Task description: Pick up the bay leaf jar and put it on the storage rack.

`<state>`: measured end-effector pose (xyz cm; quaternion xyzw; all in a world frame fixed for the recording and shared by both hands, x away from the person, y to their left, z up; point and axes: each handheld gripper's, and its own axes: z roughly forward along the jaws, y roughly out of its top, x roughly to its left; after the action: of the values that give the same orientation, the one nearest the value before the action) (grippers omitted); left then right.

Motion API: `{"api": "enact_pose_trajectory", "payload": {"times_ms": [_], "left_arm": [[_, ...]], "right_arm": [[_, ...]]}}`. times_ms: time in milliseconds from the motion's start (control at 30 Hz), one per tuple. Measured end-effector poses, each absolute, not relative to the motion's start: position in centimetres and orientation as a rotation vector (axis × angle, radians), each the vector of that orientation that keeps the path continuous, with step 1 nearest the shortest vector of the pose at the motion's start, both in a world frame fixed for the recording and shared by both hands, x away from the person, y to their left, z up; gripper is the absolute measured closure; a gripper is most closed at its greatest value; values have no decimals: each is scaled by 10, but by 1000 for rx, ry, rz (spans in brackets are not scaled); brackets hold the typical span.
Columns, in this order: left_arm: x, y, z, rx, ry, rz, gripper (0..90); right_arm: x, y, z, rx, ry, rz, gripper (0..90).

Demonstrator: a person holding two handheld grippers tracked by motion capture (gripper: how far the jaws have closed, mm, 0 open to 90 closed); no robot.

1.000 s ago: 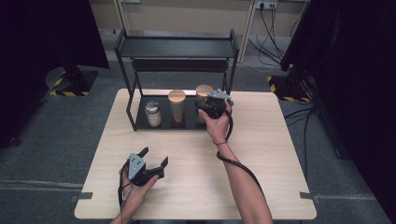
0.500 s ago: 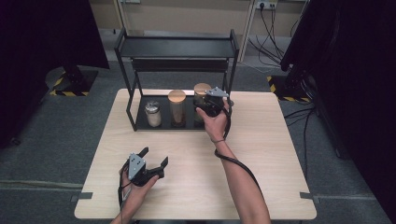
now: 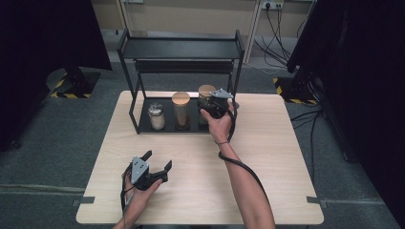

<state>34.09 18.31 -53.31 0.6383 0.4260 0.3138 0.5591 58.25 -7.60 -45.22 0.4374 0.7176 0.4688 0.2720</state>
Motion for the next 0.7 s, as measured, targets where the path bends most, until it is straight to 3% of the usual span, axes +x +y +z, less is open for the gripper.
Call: {"api": "enact_pose_trajectory", "payload": {"times_ms": [700], "left_arm": [[341, 183, -533, 1508, 1002, 742, 100]], "right_arm": [[588, -78, -460, 1207, 1925, 1244, 251]]}}
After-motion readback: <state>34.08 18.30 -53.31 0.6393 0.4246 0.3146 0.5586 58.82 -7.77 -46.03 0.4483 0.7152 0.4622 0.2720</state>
